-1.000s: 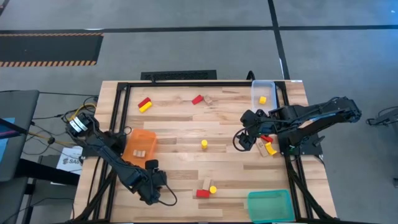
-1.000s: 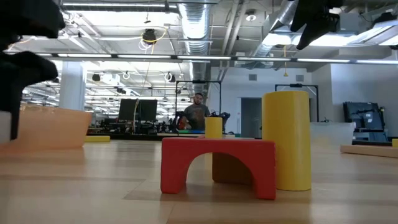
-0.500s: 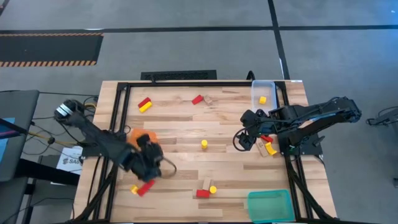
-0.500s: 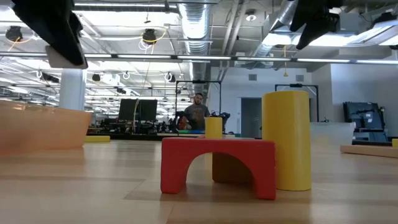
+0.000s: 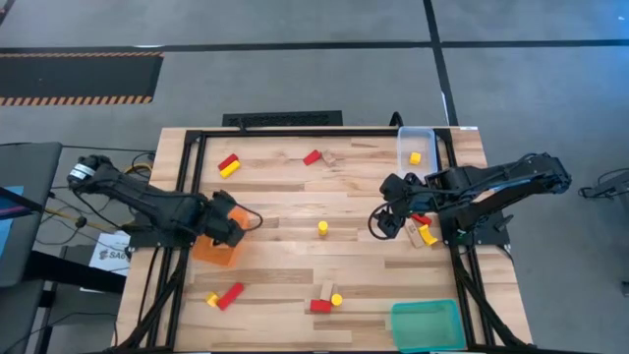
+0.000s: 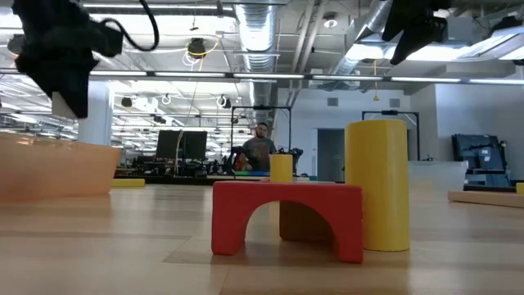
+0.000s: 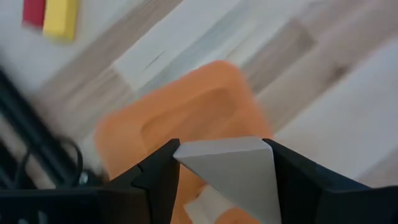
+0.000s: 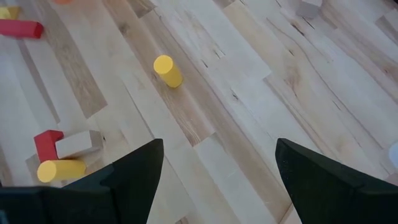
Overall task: Sort & place blocks by color
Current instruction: Put the brown block into the orange bin, then put the red block into the green bin
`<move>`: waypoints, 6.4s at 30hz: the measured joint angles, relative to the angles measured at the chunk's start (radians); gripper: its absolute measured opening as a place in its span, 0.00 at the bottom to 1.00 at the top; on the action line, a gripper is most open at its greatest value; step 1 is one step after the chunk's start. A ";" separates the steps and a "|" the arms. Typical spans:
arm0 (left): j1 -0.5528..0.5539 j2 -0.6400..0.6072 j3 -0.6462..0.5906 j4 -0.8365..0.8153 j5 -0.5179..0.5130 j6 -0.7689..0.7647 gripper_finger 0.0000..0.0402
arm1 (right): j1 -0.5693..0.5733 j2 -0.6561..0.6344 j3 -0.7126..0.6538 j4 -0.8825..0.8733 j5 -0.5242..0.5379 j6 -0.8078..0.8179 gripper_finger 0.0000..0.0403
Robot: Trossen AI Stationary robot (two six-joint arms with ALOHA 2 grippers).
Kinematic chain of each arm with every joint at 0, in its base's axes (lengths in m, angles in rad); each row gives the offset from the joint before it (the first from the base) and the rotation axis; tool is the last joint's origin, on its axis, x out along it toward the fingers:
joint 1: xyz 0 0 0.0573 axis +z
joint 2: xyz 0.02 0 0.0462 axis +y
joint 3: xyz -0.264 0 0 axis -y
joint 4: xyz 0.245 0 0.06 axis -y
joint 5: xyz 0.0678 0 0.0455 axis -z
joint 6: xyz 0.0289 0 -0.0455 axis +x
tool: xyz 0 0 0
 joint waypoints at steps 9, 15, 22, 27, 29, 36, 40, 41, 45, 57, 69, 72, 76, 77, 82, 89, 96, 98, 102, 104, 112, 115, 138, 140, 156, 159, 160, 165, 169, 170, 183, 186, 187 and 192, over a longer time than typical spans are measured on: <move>0.172 0.002 -0.017 -0.025 0.105 0.063 0.64 | -0.002 0.000 0.000 0.000 -0.003 0.000 0.82; 0.242 0.002 -0.016 -0.018 0.143 0.153 0.75 | -0.002 0.000 0.000 0.000 -0.009 0.008 0.82; 0.250 0.002 -0.016 0.105 0.123 0.190 0.77 | 0.008 0.000 0.000 -0.095 -0.043 0.129 0.82; 0.232 0.002 -0.016 0.338 0.102 0.301 0.74 | -0.006 0.006 -0.054 -0.271 -0.118 0.273 0.82; 0.232 0.002 -0.015 0.443 0.112 0.370 0.74 | -0.024 0.005 -0.102 -0.287 -0.170 0.287 0.82; 0.243 0.002 -0.015 0.667 0.124 0.510 0.72 | -0.079 0.006 -0.306 -0.250 -0.247 0.345 0.82; 0.269 0.002 -0.015 0.669 0.124 0.515 0.72 | -0.132 0.006 -0.387 -0.233 -0.247 0.313 0.82; 0.278 0.002 -0.015 0.671 0.124 0.519 0.72 | -0.151 0.005 -0.407 -0.208 -0.248 0.296 0.82; 0.310 0.002 -0.015 0.679 0.124 0.522 0.72 | -0.224 0.005 -0.484 -0.034 -0.280 0.227 0.82; 0.337 0.002 -0.015 0.687 0.146 0.503 0.72 | -0.323 0.006 -0.592 0.139 -0.301 0.182 0.82; 0.337 0.002 -0.015 0.687 0.145 0.496 0.72 | -0.291 0.006 -0.639 0.191 -0.318 0.201 0.82; 0.340 0.002 -0.015 0.687 0.143 0.497 0.72 | -0.305 0.005 -0.594 0.132 -0.339 0.142 0.82; 0.357 0.002 -0.015 0.687 0.142 0.499 0.72 | -0.337 0.004 -0.522 0.011 -0.308 0.055 0.82; 0.362 0.002 -0.015 0.687 0.143 0.499 0.72 | -0.350 0.004 -0.511 -0.015 -0.292 0.032 0.82; 0.373 0.002 -0.015 0.687 0.154 0.501 0.72 | -0.442 0.004 -0.517 -0.106 -0.279 -0.093 0.82; 0.373 0.002 -0.015 0.685 0.155 0.506 0.72 | -0.546 0.026 -0.585 -0.056 -0.298 -0.228 0.80; 0.373 0.002 -0.015 0.684 0.155 0.506 0.72 | -0.575 0.150 -0.615 0.021 -0.324 -0.237 0.76; 0.373 0.003 -0.015 0.684 0.155 0.506 0.72 | -0.575 0.193 -0.613 0.056 -0.327 -0.232 0.75; 0.373 0.003 -0.015 0.684 0.155 0.505 0.72 | -0.576 0.249 -0.603 0.076 -0.339 -0.237 0.70; 0.372 0.003 -0.015 0.681 0.155 0.504 0.72 | -0.575 0.260 -0.593 0.071 -0.341 -0.243 0.65; 0.334 -0.025 -0.015 0.674 0.074 0.504 0.72 | -0.576 0.212 -0.554 0.115 -0.299 -0.259 0.20; 0.314 -0.059 -0.015 0.676 0.012 0.507 0.72 | -0.585 0.190 -0.510 0.109 -0.270 -0.292 0.18; 0.027 -0.076 -0.016 0.667 -0.138 0.556 0.72 | 0.363 0.143 -0.123 0.056 -0.390 0.753 0.18; 0.017 -0.076 -0.016 0.671 -0.140 0.558 0.72 | 0.470 0.176 -0.123 0.120 -0.405 0.923 0.18; 0.017 -0.076 -0.016 0.693 -0.105 0.631 0.72 | 0.776 0.401 -0.123 0.265 -0.527 1.430 0.34; 0.017 -0.076 -0.016 0.695 -0.104 0.614 0.72 | 0.770 0.399 -0.123 0.240 -0.527 1.411 0.45; 0.017 -0.076 -0.016 0.696 -0.104 0.608 0.72 | 0.770 0.399 -0.123 0.227 -0.527 1.400 0.48; 0.017 -0.076 -0.016 0.696 -0.090 0.599 0.72 | 0.765 0.398 -0.123 0.201 -0.533 1.354 0.58; 0.018 -0.076 -0.016 0.695 -0.090 0.582 0.72 | 0.762 0.362 -0.123 0.208 -0.539 1.311 0.59; 0.018 -0.076 -0.016 0.695 -0.090 0.578 0.72 | 0.758 0.349 -0.123 0.210 -0.538 1.310 0.58; 0.037 -0.076 -0.016 0.884 0.006 0.621 0.72 | 0.637 0.156 -0.123 0.063 -0.196 1.058 0.52; 0.026 -0.072 -0.016 0.861 0.073 0.567 0.72 | 0.577 0.150 -0.123 0.059 -0.164 0.912 0.52; 0.015 -0.064 -0.016 0.851 0.111 0.535 0.72 | 0.554 0.150 -0.123 0.059 -0.164 0.860 0.52; -0.115 0.011 -0.016 0.755 0.345 0.288 0.72 | 0.448 0.153 -0.123 0.060 -0.164 0.630 0.53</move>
